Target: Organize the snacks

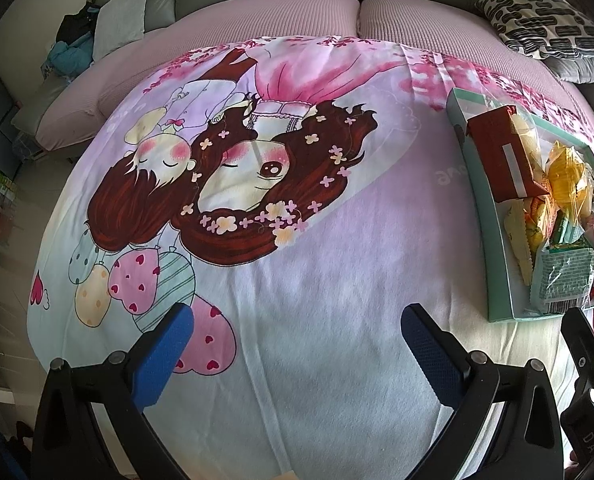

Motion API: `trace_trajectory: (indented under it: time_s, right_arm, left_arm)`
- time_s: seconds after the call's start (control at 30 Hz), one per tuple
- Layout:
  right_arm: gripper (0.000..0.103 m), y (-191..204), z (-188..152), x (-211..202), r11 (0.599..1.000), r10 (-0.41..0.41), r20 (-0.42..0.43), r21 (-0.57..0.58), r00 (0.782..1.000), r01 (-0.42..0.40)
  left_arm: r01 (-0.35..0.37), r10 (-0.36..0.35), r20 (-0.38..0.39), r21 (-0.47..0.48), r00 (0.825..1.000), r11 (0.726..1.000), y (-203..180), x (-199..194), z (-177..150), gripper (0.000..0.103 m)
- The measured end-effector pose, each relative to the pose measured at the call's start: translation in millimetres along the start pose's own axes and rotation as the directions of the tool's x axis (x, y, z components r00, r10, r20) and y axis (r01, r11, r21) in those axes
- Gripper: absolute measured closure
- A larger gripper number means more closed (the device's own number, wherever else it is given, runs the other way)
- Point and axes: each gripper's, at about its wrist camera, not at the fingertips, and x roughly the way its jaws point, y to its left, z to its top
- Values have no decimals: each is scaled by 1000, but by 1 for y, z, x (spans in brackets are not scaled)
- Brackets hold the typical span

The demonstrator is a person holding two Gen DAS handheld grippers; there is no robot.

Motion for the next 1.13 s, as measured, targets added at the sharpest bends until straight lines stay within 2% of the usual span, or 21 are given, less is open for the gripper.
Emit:
trace_trajectory:
  time_s: [0.9,1.13]
  right_arm:
    - [0,0,0,0,1000,1,-1,0,1000,-1]
    - [0,0,0,0,1000,0,0,0,1000,0]
  left_arm:
    - [-2,2,1,-3,1000,1000,1,0,-1,0]
    - [19,-19,23,-27,1000,999,4,-6,1,0]
